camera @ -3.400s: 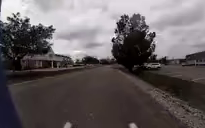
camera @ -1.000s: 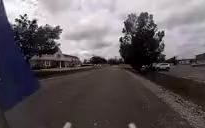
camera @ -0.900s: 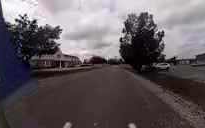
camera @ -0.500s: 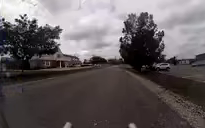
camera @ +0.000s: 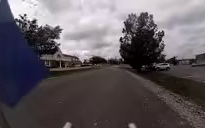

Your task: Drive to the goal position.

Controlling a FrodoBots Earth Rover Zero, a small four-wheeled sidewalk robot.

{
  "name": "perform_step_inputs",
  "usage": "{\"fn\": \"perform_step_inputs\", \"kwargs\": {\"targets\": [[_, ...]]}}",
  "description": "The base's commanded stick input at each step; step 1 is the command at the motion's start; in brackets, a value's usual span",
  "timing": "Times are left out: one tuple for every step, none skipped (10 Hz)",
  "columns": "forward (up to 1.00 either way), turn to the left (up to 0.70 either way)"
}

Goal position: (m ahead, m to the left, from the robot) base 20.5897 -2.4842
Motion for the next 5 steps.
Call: {"fn": "perform_step_inputs", "kwargs": {"targets": [[0.60,0.00],[0.60,0.00],[0.60,0.00],[0.60,0.00],[0.60,0.00]]}}
